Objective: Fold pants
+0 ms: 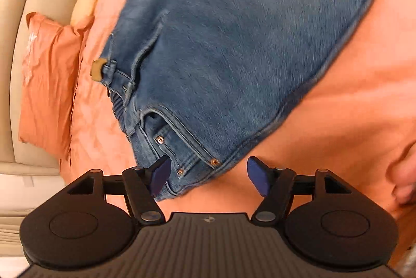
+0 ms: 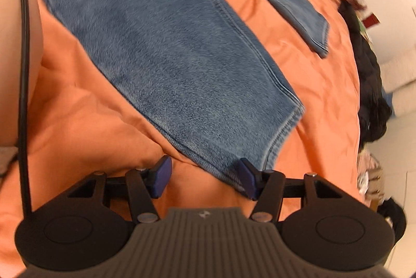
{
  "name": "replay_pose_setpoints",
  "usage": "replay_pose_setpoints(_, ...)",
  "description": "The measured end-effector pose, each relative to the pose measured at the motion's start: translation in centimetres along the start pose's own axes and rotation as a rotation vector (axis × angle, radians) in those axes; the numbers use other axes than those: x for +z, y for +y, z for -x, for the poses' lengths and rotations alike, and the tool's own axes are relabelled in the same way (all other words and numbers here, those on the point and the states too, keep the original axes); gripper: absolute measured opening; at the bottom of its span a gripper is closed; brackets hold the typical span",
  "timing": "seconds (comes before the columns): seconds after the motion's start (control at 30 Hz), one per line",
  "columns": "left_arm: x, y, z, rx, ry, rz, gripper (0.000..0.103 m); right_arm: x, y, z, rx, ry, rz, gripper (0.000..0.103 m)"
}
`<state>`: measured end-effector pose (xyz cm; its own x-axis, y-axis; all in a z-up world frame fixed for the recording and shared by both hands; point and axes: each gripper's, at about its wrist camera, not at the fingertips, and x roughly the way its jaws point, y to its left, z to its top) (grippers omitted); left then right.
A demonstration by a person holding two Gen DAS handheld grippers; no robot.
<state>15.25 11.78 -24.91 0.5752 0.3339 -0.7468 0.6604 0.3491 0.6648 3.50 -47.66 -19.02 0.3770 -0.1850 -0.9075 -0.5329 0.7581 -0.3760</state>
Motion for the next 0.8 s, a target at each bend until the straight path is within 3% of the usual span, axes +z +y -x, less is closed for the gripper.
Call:
replay_pose_setpoints(0.23,0.1,-2.4,-2.4,0.12,0.01,-0.113,0.079,0.5,0.4,-1.5,-0.007,0.009,0.017,0.048)
replay_pose_setpoints(0.33,0.8,-3.5,-2.8,0.192,0.006,-0.16,0.077,0.7,0.8,-1.5,-0.025,0.018,0.021,0.039)
replay_pose_setpoints(0.37,1.0,-3.7,-2.8,0.205,0.002,-0.159,0.069,0.8,0.9,-1.3,-0.033,0.017,0.018,0.032)
replay_pose_setpoints(0.4,1.2,-3.6,-2.9,0.207,-0.002,-0.143,0.057,0.9,1.0,-1.0,-0.044,0.014,0.017,0.027)
replay_pose_setpoints(0.5,1.4,-2.4,-2.1,0.202,-0.044,-0.033,0.035,0.7,1.1,0.4,-0.083,-0.018,0.013,0.015)
replay_pose_setpoints(0.8,1.5,4.5,3.5,0.226,-0.201,0.295,0.029,3.1,-2.5,6.5,-0.273,-0.187,-0.084,0.006)
